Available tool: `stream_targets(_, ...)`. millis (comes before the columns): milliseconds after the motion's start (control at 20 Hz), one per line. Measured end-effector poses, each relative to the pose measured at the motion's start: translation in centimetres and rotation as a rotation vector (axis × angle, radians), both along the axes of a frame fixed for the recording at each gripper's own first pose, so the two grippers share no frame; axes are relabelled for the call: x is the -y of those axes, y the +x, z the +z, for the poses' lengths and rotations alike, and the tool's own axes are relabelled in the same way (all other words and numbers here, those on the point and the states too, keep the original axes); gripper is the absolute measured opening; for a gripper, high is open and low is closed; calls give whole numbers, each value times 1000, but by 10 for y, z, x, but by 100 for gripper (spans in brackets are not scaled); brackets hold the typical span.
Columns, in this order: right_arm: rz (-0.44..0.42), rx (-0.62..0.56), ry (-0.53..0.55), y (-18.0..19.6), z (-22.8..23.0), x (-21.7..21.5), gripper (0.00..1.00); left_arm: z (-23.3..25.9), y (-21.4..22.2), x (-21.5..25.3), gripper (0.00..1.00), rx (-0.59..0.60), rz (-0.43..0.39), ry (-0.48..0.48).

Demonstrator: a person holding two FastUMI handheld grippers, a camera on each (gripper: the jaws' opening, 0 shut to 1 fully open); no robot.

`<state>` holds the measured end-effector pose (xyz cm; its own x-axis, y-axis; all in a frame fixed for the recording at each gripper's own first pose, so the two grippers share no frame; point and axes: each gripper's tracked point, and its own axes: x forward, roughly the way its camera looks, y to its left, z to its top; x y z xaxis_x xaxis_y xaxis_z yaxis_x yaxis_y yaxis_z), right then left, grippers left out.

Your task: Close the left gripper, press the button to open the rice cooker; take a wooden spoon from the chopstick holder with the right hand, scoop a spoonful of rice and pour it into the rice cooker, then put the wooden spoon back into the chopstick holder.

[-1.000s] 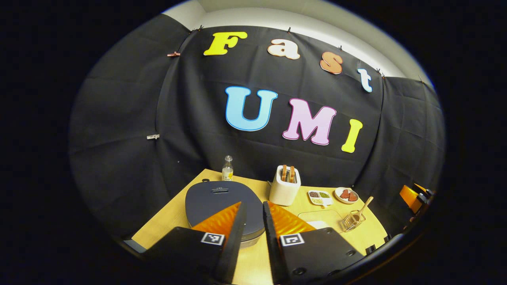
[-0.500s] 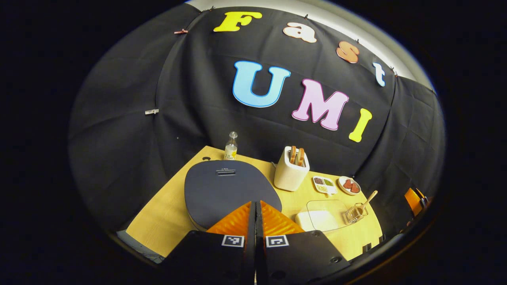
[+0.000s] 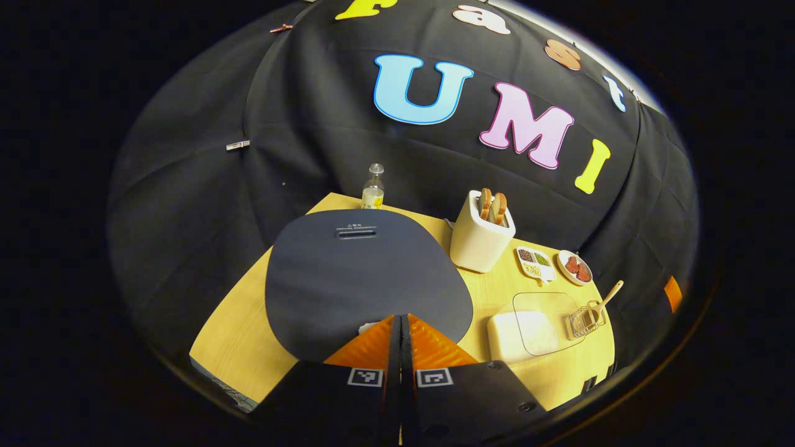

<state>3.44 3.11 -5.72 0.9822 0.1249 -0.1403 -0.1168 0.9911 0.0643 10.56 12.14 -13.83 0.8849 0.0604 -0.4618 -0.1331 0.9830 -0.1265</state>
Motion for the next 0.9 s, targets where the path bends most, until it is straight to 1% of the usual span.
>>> stream_targets(150, -6, -25, 7, 8, -7, 5, 98, -2, 6, -2, 6, 6, 25, -1)
stream_targets(300, -9, -37, -17, 11, -12, 11, 98, -9, 7, 0, 7, -19, 1, 35)
stream_targets(400, -4, -38, -29, 12, -13, 11, 98, -11, 7, -1, 7, -28, 14, 46)
stream_targets(550, 5, -43, -33, 13, -16, 11, 98, -16, 6, -1, 7, -58, 51, 8)
stream_targets(600, 7, -45, -29, 12, -17, 11, 98, -14, 7, -1, 7, -47, 50, -13)
stream_targets(650, 10, -48, -26, 12, -18, 11, 98, -12, 7, -1, 10, -33, 50, -40)
stream_targets(700, 9, -49, -23, 13, -18, 11, 98, -8, 7, 0, 7, -12, 50, -57)
stream_targets(750, 7, -53, -20, 14, -19, 12, 98, -7, 7, 0, 7, -2, 50, -57)
stream_targets(850, -3, -56, -13, 15, -20, 17, 98, 1, 3, -6, 7, 24, 88, -3)
stream_targets(900, -11, -56, -13, 16, -21, 20, 98, 16, 0, -4, 6, 67, 118, 26)
